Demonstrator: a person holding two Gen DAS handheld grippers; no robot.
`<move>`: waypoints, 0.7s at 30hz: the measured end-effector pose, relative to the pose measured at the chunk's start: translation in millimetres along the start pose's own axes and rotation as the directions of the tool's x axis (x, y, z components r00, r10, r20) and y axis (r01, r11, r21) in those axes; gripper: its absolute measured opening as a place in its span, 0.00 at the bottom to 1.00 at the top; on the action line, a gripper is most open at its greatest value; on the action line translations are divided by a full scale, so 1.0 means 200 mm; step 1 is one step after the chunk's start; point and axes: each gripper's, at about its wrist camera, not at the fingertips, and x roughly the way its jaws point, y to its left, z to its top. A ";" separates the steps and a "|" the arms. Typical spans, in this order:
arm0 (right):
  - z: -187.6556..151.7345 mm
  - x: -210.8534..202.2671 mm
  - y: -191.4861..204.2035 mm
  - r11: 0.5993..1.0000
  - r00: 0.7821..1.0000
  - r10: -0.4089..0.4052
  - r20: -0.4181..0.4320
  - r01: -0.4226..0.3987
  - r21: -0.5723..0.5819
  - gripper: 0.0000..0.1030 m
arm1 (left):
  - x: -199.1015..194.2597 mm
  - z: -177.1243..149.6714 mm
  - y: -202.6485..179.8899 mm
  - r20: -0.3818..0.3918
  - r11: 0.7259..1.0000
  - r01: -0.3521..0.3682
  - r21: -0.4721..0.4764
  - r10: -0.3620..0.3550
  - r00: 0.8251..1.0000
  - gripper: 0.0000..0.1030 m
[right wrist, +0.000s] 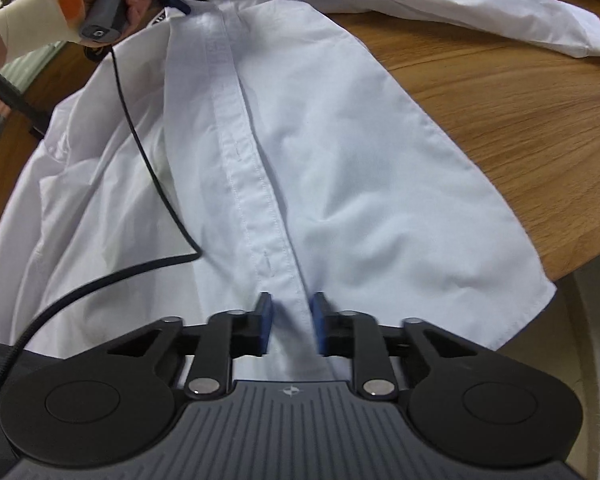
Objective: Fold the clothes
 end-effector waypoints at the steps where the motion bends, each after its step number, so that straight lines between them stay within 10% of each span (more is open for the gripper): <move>1: 0.00 -0.01 0.00 1.000 1.000 -0.004 0.007 0.004 -0.001 0.10 | -0.01 0.00 0.02 -0.002 1.000 0.014 -0.003 -0.014 1.000 0.04; 15: -0.10 -0.31 0.20 0.997 0.989 -0.041 0.139 0.050 -0.061 0.01 | -0.33 0.19 0.40 -0.017 0.972 0.232 0.043 -0.232 0.973 0.03; 21: -0.17 -0.37 0.31 0.992 0.989 0.056 0.140 -0.039 -0.120 0.01 | -0.29 0.15 0.59 -0.120 0.948 0.248 0.201 -0.227 0.966 0.04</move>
